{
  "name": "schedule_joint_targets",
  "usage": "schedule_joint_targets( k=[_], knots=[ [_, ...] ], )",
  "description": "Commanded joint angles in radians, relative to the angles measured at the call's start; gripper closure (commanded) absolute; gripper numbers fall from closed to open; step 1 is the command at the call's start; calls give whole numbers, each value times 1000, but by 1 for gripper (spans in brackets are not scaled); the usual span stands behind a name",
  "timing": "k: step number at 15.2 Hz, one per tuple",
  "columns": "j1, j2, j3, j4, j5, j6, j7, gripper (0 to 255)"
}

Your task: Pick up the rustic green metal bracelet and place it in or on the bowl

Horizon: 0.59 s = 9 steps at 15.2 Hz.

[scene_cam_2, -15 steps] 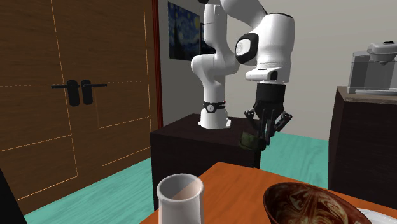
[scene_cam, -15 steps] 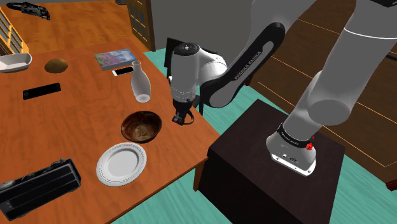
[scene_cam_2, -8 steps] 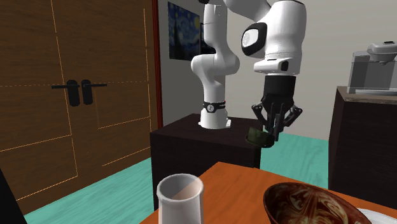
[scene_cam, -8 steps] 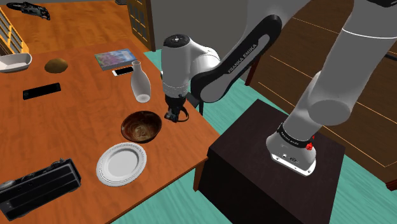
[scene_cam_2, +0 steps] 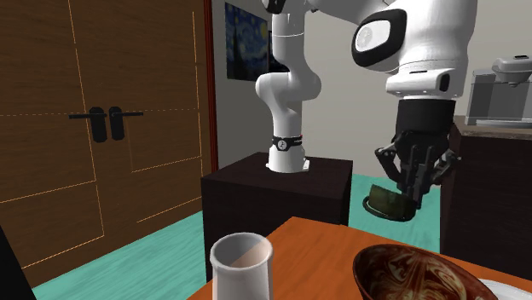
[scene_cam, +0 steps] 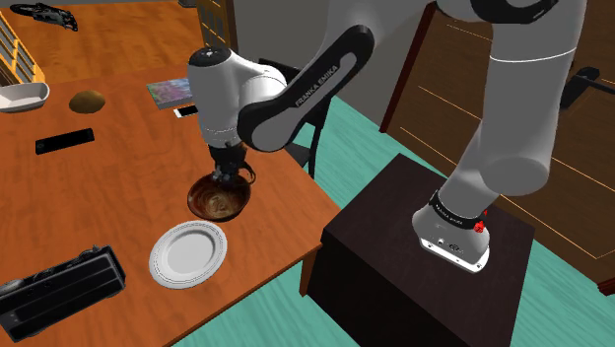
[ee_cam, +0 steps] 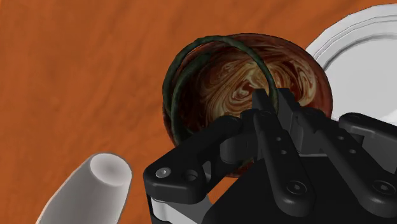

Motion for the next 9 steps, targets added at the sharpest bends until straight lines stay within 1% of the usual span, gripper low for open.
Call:
schedule_joint_targets(
  k=[1,3,4,9],
  knots=[
    [28,73,-12,108,-20,-42,9,255],
    [58,145,-23,226,-33,-91,10,255],
    [79,196,-30,311,-40,-127,8,255],
    [89,236,-46,305,-60,-83,23,255]
  ],
)
